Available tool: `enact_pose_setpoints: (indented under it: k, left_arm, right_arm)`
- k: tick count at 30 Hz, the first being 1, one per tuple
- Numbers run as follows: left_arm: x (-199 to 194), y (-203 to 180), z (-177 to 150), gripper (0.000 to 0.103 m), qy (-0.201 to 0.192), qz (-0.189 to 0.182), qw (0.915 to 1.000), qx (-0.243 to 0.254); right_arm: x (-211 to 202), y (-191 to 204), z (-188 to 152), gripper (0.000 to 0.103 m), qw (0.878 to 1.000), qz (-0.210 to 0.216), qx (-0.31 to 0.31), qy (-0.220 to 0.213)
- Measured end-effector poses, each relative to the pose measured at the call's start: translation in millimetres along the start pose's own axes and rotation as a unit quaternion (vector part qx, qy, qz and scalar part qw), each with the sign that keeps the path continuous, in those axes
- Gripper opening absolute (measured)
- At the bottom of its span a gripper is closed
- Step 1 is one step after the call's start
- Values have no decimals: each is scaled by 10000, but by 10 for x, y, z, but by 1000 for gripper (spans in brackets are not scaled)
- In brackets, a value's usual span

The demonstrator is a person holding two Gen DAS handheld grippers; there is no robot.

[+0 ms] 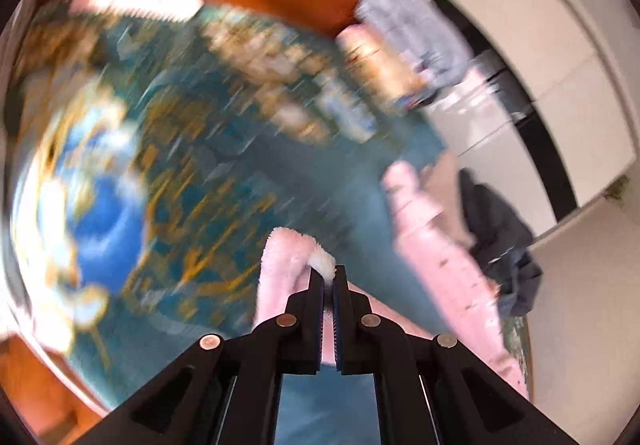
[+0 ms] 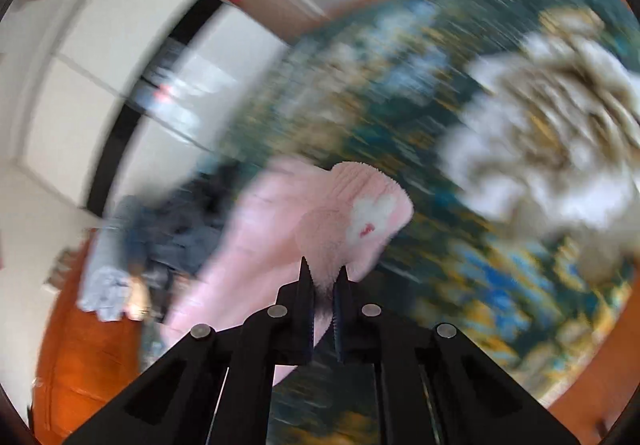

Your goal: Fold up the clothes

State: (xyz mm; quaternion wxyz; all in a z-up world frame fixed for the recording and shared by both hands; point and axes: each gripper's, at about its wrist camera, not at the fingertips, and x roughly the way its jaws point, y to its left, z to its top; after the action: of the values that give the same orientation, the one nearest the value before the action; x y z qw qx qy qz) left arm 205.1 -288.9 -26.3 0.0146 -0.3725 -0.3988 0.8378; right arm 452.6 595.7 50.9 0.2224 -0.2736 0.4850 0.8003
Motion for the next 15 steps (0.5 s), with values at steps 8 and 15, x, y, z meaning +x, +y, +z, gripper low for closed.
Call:
enact_pose_setpoints:
  k: [8, 15]
  left_arm:
    - [19, 1, 41, 7, 110, 14, 9999, 112]
    - [91, 169, 2, 10, 298, 93, 9994, -139]
  right_arm:
    - [227, -290, -122, 9, 9976, -523, 285, 355]
    - [94, -297, -11, 47, 9946, -996, 277, 56]
